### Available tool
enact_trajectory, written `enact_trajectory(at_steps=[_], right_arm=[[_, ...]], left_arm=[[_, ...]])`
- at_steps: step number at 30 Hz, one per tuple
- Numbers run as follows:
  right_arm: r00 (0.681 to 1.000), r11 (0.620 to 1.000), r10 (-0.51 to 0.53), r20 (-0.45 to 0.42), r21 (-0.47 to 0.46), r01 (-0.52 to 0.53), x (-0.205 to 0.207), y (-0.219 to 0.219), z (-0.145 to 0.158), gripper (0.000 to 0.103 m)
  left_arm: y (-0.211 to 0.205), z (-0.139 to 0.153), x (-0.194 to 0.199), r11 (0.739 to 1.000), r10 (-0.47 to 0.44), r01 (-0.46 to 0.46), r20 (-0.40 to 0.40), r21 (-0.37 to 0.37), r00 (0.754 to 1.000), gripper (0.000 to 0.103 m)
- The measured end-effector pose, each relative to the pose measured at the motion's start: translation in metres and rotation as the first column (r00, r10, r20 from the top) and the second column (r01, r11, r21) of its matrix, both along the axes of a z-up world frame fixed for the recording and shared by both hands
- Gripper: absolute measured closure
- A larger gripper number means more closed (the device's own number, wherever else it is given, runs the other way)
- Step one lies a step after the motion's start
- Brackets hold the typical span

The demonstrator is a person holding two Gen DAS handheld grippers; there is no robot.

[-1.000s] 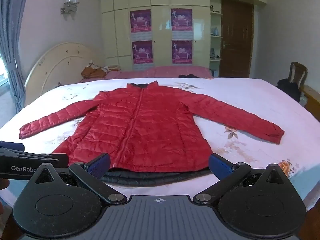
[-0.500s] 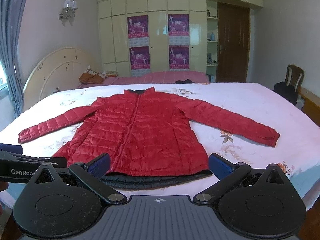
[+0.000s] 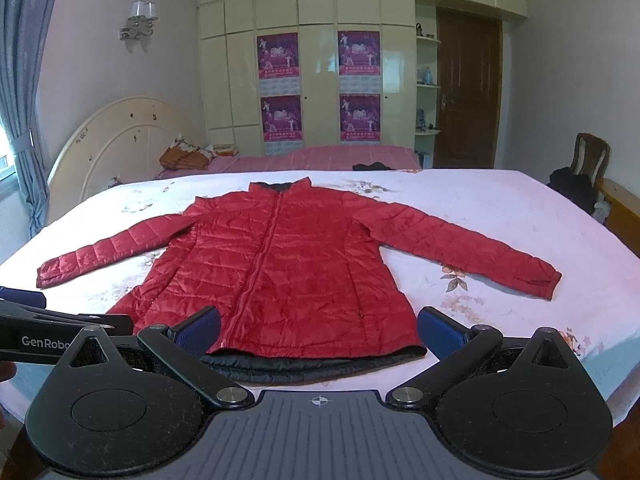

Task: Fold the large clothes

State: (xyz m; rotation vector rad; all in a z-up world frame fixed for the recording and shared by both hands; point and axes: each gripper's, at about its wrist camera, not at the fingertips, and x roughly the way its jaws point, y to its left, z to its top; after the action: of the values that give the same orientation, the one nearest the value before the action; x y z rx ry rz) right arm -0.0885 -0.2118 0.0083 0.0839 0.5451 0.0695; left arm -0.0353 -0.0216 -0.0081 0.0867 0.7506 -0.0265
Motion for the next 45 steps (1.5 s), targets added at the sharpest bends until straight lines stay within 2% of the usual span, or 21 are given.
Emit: enact_trajectory(at_steps=[45], right_arm=[[1.0, 1.0, -0.004, -0.014, -0.007, 0.004, 0.026, -0.001, -0.007, 0.0]], left_arm=[[0.017, -0.004, 0.022, 0.999, 0.046, -0.046, -0.029, -0.016, 0.999, 0.0]])
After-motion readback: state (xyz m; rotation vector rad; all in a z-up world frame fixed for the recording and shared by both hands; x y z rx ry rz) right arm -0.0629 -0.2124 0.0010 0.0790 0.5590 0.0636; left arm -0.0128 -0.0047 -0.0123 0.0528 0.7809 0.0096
